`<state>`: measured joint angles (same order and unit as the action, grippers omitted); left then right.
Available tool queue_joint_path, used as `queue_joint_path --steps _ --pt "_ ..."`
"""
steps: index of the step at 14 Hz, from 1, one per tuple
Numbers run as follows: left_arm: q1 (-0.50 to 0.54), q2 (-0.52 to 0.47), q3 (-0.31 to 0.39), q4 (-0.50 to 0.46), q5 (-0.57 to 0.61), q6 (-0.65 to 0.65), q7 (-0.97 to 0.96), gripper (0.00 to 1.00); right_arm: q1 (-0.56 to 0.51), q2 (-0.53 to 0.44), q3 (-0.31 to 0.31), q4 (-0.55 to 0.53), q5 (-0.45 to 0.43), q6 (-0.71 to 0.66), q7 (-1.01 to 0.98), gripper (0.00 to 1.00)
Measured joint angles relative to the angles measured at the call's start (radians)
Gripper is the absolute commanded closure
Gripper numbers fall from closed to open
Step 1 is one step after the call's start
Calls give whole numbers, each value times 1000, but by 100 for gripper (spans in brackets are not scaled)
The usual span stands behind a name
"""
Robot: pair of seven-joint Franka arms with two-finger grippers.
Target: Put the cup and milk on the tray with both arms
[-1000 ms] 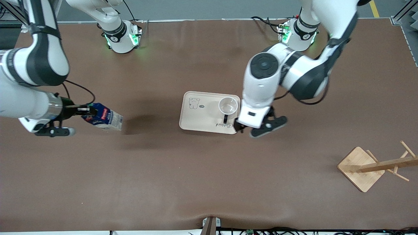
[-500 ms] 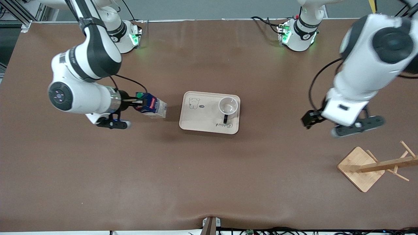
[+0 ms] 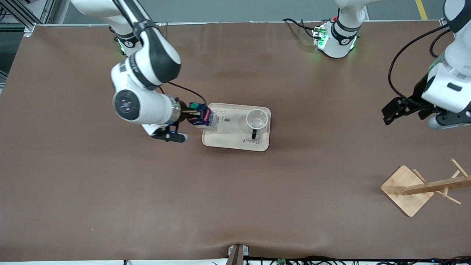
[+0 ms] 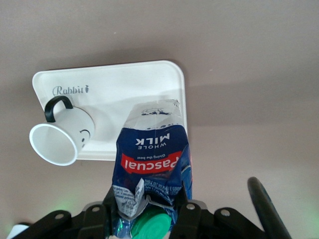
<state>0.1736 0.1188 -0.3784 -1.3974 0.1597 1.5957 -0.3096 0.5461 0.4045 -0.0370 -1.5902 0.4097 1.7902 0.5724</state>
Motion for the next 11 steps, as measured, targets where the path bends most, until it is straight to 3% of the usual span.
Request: queue_joint_path --steps 5,6,7,9,10,11 --pt "-196 -87 310 -37 -43 -67 131 0 28 49 -2 10 -6 36 19 98" --pt "-218 -97 359 -51 -63 -67 167 0 31 56 -2 10 -9 43 19 88" --pt "-232 -107 393 -64 -75 -68 189 0 37 61 -2 10 -14 49 19 72" --pt "-244 -124 411 -81 -77 -68 196 0 49 72 -2 10 -24 75 19 12" --pt "-249 -127 411 -84 -77 -68 196 0 52 75 -3 11 -27 81 20 0" --pt "-255 -128 411 -86 -79 -68 196 0 52 75 -3 12 -32 81 21 0"
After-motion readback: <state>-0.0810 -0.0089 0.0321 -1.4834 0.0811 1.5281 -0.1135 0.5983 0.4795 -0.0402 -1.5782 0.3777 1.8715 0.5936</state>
